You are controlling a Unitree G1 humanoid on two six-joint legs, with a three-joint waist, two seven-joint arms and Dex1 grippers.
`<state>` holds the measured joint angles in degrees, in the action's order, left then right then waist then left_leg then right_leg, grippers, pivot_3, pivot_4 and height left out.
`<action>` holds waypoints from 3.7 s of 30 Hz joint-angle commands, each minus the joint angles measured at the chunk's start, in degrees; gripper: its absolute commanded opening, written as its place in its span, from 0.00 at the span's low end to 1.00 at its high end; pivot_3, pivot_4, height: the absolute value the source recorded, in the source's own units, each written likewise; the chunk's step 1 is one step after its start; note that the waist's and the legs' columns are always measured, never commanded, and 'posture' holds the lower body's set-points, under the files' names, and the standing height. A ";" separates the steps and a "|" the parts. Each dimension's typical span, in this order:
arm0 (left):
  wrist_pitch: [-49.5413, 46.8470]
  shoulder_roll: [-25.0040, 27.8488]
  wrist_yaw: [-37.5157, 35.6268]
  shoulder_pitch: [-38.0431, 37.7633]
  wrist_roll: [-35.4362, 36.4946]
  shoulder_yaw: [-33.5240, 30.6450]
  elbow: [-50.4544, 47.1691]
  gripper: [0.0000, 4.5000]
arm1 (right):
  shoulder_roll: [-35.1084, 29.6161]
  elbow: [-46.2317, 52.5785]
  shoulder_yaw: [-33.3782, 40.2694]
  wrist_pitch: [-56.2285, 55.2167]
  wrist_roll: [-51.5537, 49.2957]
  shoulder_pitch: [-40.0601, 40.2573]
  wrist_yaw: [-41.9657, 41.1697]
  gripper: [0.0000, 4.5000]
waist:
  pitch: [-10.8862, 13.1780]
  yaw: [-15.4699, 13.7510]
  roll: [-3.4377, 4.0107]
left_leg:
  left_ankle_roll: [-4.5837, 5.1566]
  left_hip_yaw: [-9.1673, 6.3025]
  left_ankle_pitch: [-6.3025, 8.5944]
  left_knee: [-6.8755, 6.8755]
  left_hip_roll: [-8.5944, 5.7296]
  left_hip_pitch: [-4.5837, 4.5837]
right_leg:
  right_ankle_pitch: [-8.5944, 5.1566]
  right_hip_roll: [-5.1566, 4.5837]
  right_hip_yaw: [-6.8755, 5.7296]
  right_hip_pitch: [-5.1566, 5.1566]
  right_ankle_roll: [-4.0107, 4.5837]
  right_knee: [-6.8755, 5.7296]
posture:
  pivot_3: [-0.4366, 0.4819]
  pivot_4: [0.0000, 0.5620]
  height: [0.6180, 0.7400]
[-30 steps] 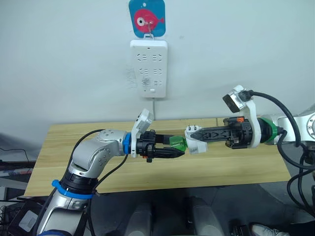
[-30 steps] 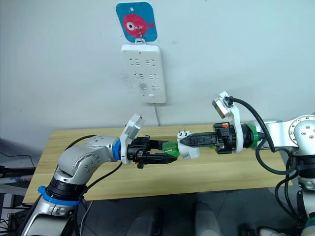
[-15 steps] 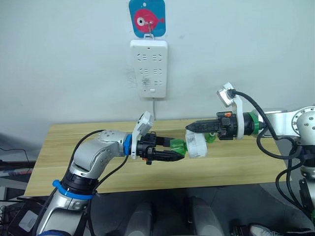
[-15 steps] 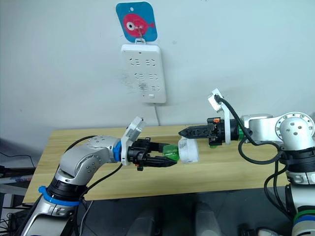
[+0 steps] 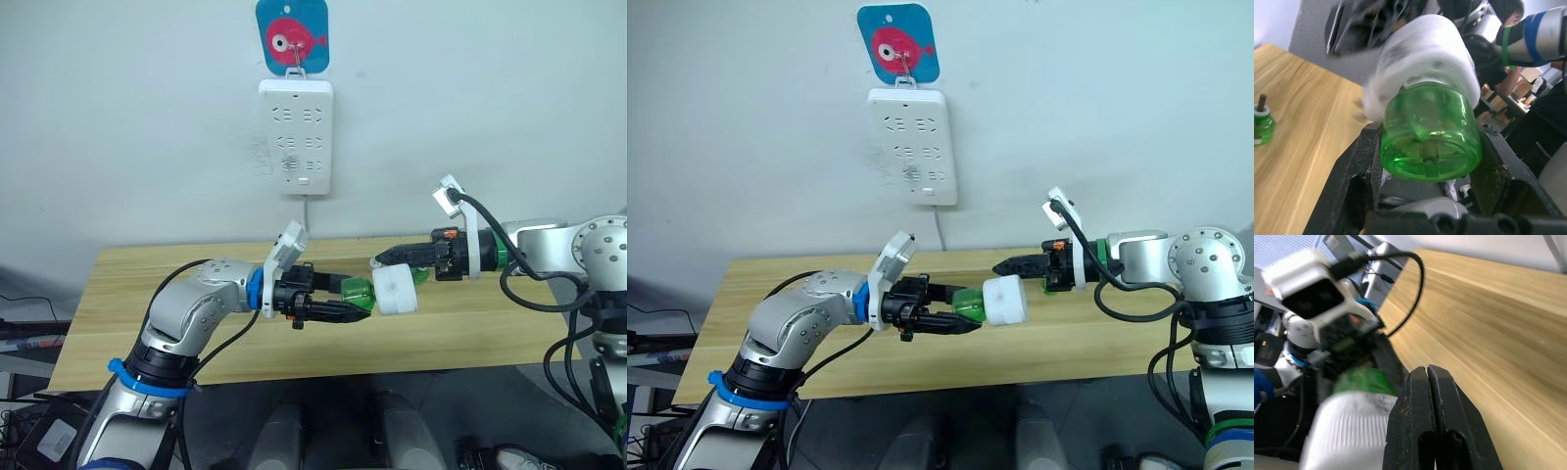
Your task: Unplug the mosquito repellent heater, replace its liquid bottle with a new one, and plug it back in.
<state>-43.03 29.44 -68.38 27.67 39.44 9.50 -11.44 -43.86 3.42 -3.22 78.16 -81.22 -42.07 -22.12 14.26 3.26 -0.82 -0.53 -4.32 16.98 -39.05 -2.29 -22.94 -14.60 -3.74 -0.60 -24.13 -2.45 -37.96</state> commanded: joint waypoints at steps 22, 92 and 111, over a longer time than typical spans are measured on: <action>6.73 -3.68 7.14 2.65 -5.02 -2.49 4.30 0.49 | 0.12 9.12 5.82 5.63 -12.90 10.02 2.45 0.01 | -0.01 0.01 0.01 | -0.02 0.04 -0.01 -0.01 -0.01 0.02 | 0.00 0.00 0.00 0.00 0.00 -0.03 | 0.34 0.40 1.00; -33.21 3.08 -6.32 19.91 10.87 -2.21 24.21 0.49 | 7.09 -30.75 -11.30 -160.23 90.32 -5.71 -23.98 1.00 | -0.08 2.05 0.07 | -0.45 0.07 -0.24 -0.79 -0.06 0.13 | -0.01 0.38 0.09 -0.21 -0.05 -1.01 | 0.29 0.38 1.00; -30.82 3.52 -8.88 18.31 10.85 -2.30 22.12 0.85 | 4.20 -33.26 -17.17 -161.81 92.71 -10.05 -16.70 0.66 | -0.13 2.04 0.10 | -0.46 0.05 -0.24 -0.79 -0.06 0.11 | 0.00 0.37 0.07 -0.21 -0.05 -1.02 | 0.32 0.33 1.00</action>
<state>-73.23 32.68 -76.08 45.66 48.92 8.14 11.85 -39.33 -30.59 -21.33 -83.05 12.32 -50.97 -40.67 14.13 5.30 -0.71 -0.99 -4.28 16.74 -39.83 -2.34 -22.83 -14.60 -3.37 -0.54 -24.35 -2.50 -38.98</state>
